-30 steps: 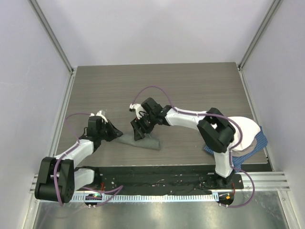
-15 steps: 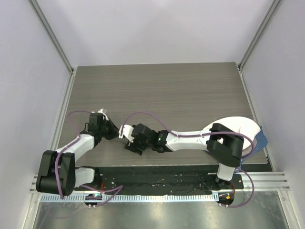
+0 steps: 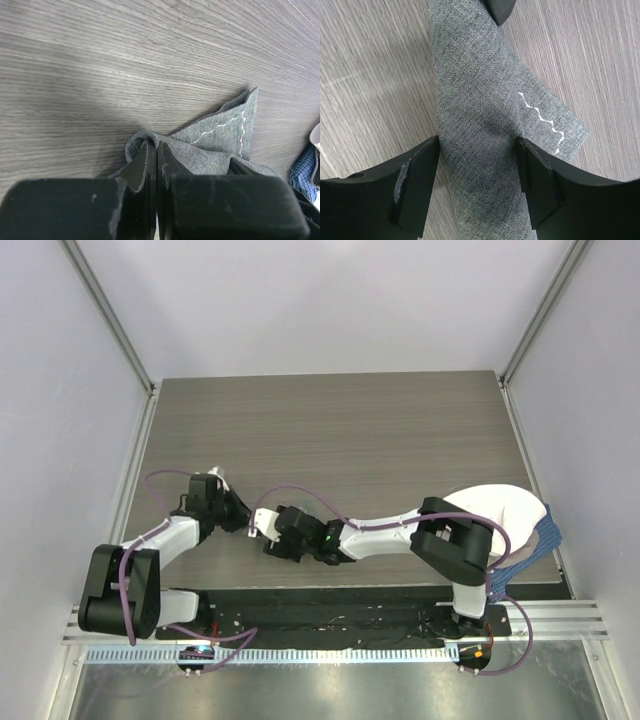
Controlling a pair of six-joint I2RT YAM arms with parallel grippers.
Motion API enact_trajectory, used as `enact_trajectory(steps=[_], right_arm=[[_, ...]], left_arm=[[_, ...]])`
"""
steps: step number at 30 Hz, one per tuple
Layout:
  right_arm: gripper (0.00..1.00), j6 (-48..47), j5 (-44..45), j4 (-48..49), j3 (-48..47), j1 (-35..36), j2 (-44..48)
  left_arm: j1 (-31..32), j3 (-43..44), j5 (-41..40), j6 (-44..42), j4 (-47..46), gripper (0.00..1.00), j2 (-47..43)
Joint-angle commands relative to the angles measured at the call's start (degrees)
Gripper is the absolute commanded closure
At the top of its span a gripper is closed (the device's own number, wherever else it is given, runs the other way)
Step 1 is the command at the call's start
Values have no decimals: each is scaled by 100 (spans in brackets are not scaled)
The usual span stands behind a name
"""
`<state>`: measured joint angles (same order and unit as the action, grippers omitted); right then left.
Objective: Fold the napkin, place the utensils inside, and roll it up
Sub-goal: Roll the napkin with the utensil
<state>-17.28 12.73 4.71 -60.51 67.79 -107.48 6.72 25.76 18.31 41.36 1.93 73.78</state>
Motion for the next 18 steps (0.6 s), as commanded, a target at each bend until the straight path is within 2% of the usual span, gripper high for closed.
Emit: enact_trajectory(steps=[1, 4, 6, 7, 11, 14, 18], right_arm=[[31, 137, -383, -101, -153, -116, -202], [35, 286, -866, -427, -259, -292, -334], [36, 374, -1149, -708, -303, -441, -379], [39, 479, -1542, -778, -347, -486, -414], [44, 796, -2438, -1164, -496, -784, -528], [46, 1006, -3089, -1401, -663, -1013, -598], [47, 1279, -3670, -1674, -1005, -1277, -712]], left_arm=[[-13, 166, 138, -146, -158, 100, 23], [-13, 140, 51, -146, -167, 84, -135], [-13, 122, -2, -129, -176, 69, -249], [-13, 122, -98, -129, -167, 58, -354], [-13, 105, -519, -155, -63, 40, -653], [-13, 35, -880, -173, 78, 32, -960], [-13, -106, -1004, -164, 62, 29, -1373]])
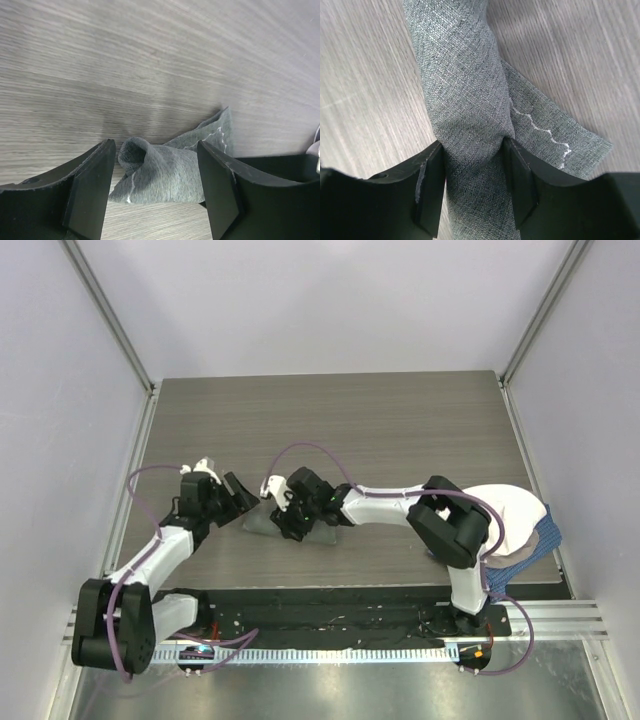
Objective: Fold the napkin, place the utensils inside, and roll it up
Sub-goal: Roll the napkin with the utensil
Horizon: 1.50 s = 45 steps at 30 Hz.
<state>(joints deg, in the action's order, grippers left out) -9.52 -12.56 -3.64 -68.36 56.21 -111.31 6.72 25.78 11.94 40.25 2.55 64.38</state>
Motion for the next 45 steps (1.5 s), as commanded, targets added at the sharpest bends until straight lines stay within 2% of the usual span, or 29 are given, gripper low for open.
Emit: enact_trajectory(steps=[1, 7, 14, 20, 25, 26, 28, 33, 37, 38, 40, 41, 45], right_arm=[[47, 547, -1257, -910, -283, -206, -356], [47, 943, -2267, -1069, -652, -592, -646], [47, 1523, -3261, -1121, -986, -1023, -1121], [47, 1751, -3499, -1157, -1153, -1234, -1402], [47, 1752, -3482, -1174, -1241, -1287, -1350], [47, 1743, -3412, -1192, -1267, -1288, -1254], [45, 1725, -3324, -1227, -1303, -1305, -1122], [34, 1506, -2578, -1315, -1268, -1270, -395], [30, 988, -1296, -1192, -857, -1024, 406], [29, 709, -745, -974, -742, -919, 556], [28, 522, -223, -535, -215, -656, 996], [27, 286, 188, -45, -30, -568, 1119], [25, -190, 911, 793, 621, -84, 1410]], left_arm=[[-13, -143, -316, -70, -78, 29, -513], [-4, -398, 220, -123, -509, 33, -690], [5, -583, 642, -8, -1256, 39, -181], [5, -609, 871, 97, -1660, 52, 259], [5, -592, 889, 132, -1705, 69, 558], [13, -574, 880, 141, -1679, 75, 645], [5, -539, 871, 185, -1670, 81, 725], [5, -373, 836, 159, -1433, 96, 953], [5, -223, 827, 124, -1178, 100, 1041], [5, -153, 818, 115, -1125, 100, 1102], [5, -56, 818, 71, -924, 100, 1182], [5, 40, 801, 62, -853, 100, 1217], [5, 260, 774, 44, -598, 100, 1524]])
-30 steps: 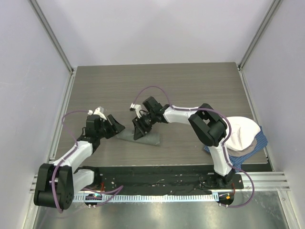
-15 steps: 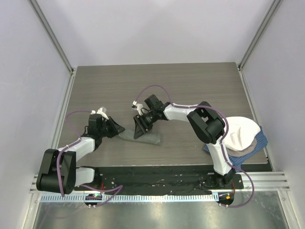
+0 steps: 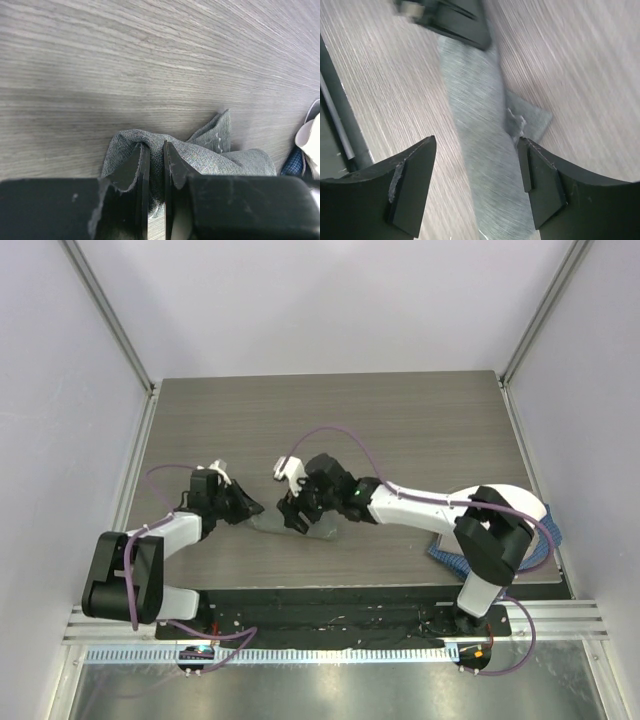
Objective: Fold the napkin, place the utensils inside, and roll it up
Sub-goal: Roll the napkin with the utensil
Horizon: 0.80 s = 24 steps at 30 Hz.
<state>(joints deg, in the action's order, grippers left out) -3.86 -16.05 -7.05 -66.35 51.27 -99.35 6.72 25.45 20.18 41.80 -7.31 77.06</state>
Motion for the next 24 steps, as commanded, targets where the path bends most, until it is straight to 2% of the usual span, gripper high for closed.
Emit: enact_trajectory(steps=[1, 9, 17, 20, 23, 24], right_arm=[[25, -783, 1332, 1196, 421, 506, 153], [25, -1293, 1509, 1882, 614, 762, -304], [26, -1355, 1403, 1435, 290, 762, -875], [27, -1267, 1430, 1180, 97, 727, -1068], [31, -1135, 1045, 741, -193, 595, -1218], [33, -1100, 904, 409, -255, 508, -1279]], left_arm=[[5, 328, -41, -93, 423, 100, 309], [5, 557, -102, -67, 432, 100, 635], [5, 680, -94, -84, 415, 99, 854], [5, 689, -32, -84, 249, 94, 881], [5, 672, 20, -67, 90, 69, 811], [5, 680, 12, -58, 81, 65, 785]])
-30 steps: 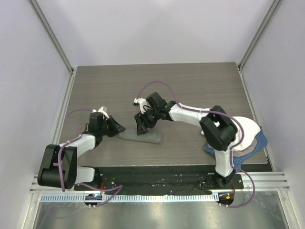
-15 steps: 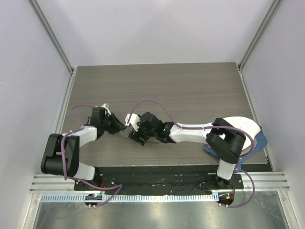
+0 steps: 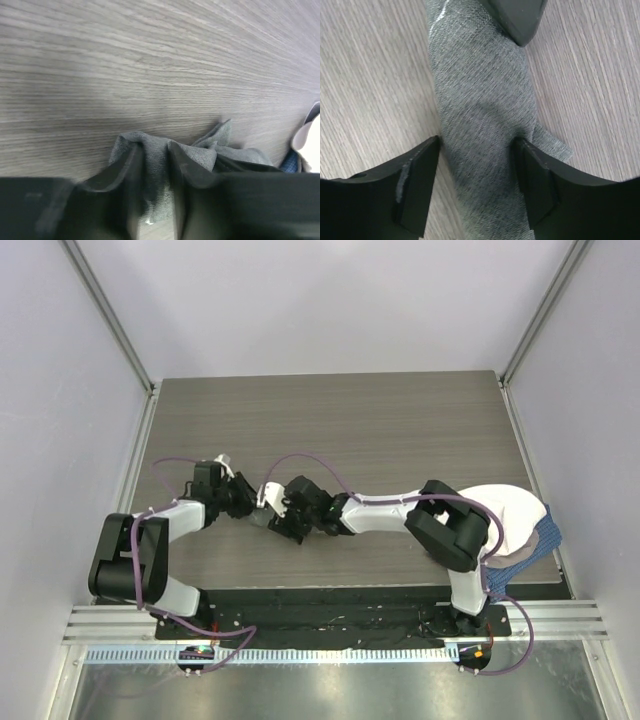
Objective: Fold the napkin, place the utensils inside, and roll it up
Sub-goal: Roll the napkin with the utensil
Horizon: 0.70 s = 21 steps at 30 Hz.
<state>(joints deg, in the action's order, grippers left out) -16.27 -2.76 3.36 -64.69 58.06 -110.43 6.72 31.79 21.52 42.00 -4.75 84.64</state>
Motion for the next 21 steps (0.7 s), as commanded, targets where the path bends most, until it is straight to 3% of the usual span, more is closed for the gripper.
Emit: enact_trajectory(steps=[1, 5, 8, 15, 21], right_arm=[[35, 177, -540, -739, -457, -233, -189], [48, 519, -1146, -1179, -729, -497, -338], [55, 686, -1691, -1530, -957, -708, -435], [62, 1423, -3394, -2032, -1432, -1209, -751], [62, 1917, -4346, -2181, -1758, -1605, -1181]], left_arm=[[5, 46, -165, -86, -175, 60, -17], [5, -15, -918, -130, -52, 39, -386], [5, -129, -1167, -157, -52, 32, -755], [5, -472, -1054, -289, -228, 29, -1458], [13, -788, -561, -228, -491, 30, -1398]])
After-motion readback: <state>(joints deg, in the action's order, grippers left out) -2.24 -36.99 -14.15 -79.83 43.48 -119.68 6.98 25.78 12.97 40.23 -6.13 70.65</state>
